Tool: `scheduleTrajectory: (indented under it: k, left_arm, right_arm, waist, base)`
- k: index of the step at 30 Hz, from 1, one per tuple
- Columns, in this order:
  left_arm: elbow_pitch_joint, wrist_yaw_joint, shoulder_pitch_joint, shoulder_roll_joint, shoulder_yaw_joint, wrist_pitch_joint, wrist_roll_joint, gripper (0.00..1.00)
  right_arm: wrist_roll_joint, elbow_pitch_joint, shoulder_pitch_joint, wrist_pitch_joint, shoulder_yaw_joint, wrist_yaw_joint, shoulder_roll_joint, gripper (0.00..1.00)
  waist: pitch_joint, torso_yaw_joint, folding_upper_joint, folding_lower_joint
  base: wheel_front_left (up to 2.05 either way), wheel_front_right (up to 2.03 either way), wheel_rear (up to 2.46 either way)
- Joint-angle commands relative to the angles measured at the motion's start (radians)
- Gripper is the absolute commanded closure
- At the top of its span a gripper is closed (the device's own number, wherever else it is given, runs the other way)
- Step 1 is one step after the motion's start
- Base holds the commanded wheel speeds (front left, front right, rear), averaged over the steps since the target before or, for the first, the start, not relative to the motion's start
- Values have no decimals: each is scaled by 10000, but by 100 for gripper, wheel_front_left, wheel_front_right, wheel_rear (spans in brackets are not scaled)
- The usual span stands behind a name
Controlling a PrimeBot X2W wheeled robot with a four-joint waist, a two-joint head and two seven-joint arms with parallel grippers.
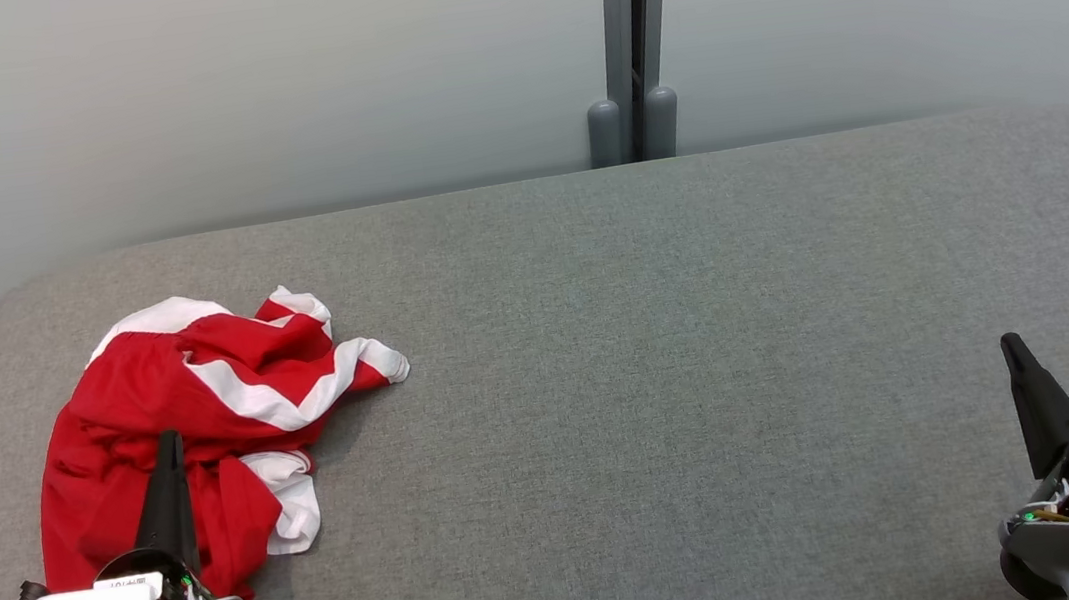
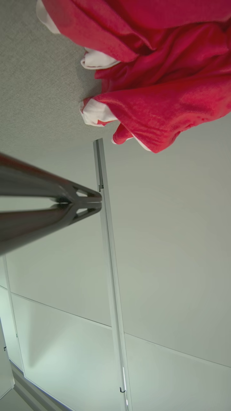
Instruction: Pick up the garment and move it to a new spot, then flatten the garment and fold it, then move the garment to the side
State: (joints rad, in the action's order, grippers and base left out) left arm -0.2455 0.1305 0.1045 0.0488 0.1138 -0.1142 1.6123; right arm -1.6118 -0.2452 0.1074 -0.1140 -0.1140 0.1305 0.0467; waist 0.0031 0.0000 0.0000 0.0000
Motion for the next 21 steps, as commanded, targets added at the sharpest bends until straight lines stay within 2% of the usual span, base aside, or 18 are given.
scheduleTrajectory:
  k: [1, 21]
  left_arm:
    - [26, 40, 119, 32, 27, -17, 1, 100]
    - [26, 40, 119, 32, 27, -17, 1, 100]
  right_arm:
    - [-15, 27, 41, -24, -7, 5, 90, 100]
    - [-15, 27, 41, -24, -7, 5, 89, 100]
  waist:
    - [0, 0, 0, 0]
    - [0, 0, 0, 0]
  base:
    - [0, 0, 0]
    - [0, 0, 0]
